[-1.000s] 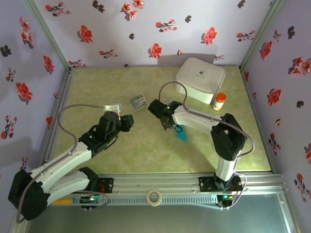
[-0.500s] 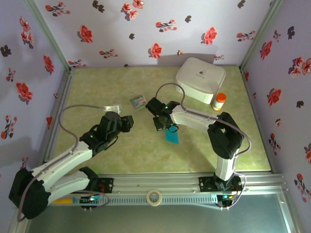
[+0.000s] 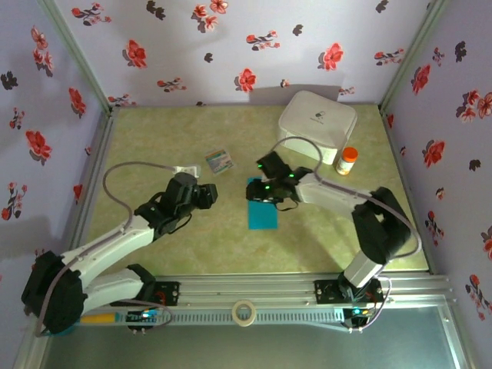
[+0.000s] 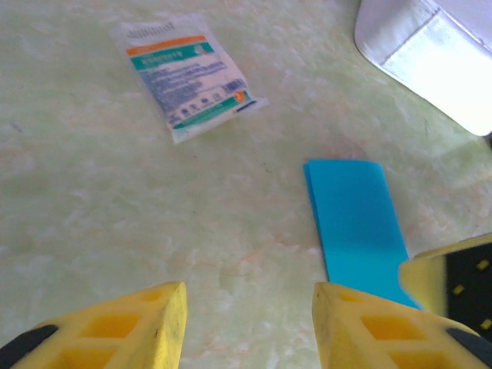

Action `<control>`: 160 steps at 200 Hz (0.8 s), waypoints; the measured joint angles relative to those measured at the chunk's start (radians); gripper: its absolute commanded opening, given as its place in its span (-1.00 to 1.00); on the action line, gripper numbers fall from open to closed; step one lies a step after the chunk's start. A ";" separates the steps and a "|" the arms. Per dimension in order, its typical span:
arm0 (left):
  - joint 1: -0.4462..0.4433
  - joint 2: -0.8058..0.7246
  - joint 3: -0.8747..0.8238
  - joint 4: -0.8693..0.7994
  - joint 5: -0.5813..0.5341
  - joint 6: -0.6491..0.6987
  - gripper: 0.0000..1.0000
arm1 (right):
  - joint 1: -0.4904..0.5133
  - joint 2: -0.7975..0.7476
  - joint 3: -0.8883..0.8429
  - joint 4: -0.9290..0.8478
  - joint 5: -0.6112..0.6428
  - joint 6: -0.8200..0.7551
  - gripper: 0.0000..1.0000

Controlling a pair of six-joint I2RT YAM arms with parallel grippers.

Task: Fold a paper plane with a square sheet of paper (pick it up from the middle)
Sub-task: Turn over the paper at the center of the table.

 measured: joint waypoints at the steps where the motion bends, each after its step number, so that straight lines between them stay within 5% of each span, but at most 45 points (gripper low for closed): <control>1: 0.000 0.002 0.001 0.000 0.002 0.000 -0.06 | -0.004 -0.003 -0.004 0.003 -0.003 0.002 -0.23; 58: 0.000 0.231 0.114 0.012 0.214 0.001 -0.10 | -0.214 -0.106 -0.293 0.225 -0.166 0.132 -0.61; 160: 0.002 0.450 0.199 0.048 0.462 -0.056 -0.11 | -0.225 -0.012 -0.332 0.428 -0.304 0.217 -0.77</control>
